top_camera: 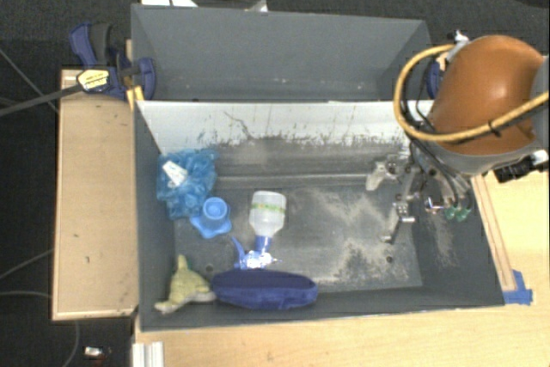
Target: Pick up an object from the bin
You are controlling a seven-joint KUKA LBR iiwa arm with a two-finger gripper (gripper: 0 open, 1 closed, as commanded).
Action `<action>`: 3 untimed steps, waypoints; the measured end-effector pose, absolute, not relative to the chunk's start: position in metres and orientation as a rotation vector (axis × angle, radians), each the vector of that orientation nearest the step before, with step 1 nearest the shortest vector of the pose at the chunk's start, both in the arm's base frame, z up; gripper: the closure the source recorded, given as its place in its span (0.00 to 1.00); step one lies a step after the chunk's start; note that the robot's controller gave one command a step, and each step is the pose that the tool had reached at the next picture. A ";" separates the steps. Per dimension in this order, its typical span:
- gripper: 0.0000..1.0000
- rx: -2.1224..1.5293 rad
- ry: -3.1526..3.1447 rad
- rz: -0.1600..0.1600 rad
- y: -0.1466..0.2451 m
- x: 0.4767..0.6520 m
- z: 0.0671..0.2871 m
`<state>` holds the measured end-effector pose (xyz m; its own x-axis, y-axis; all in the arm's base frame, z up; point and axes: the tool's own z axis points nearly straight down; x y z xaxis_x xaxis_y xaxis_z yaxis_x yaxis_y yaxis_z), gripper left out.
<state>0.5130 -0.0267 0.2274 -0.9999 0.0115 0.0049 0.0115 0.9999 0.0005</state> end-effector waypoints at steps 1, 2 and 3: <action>0.00 -0.017 -3.145 0.000 -0.027 0.515 0.231; 0.00 0.155 -3.148 0.001 -0.051 0.582 0.196; 0.00 0.173 -3.148 -0.002 -0.086 0.560 0.192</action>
Offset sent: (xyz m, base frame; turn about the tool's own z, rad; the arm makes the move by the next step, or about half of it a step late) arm 0.0768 -0.0273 -0.0404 -0.1230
